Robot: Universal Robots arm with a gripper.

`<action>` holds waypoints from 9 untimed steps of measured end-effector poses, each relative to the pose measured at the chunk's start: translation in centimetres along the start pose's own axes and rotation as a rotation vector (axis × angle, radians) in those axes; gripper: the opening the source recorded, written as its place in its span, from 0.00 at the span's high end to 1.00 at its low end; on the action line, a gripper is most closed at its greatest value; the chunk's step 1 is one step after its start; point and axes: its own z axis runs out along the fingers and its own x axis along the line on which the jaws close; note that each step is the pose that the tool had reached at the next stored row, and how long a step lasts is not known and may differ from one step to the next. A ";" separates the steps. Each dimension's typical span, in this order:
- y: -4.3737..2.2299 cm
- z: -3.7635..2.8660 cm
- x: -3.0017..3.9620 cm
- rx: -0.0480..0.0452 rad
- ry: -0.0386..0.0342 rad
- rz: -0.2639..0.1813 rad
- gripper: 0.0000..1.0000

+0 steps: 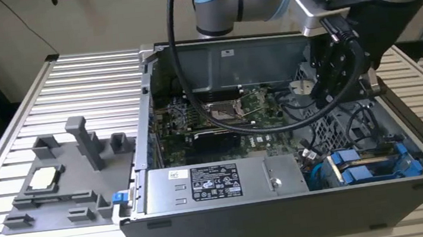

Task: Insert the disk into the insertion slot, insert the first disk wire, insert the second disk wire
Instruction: 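Insert the first disk wire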

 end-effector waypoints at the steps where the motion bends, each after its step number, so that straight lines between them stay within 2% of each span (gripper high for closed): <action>1: 0.06 0.04 -0.01 0.0020 0.0000 -0.001 0.73; 6: 0.12 0.24 -0.03 0.0245 0.0019 -0.005 0.73; 7: 0.13 0.25 -0.02 0.0291 0.0001 -0.006 0.73; 9: 0.15 0.26 -0.03 0.0314 -0.0137 -0.006 0.73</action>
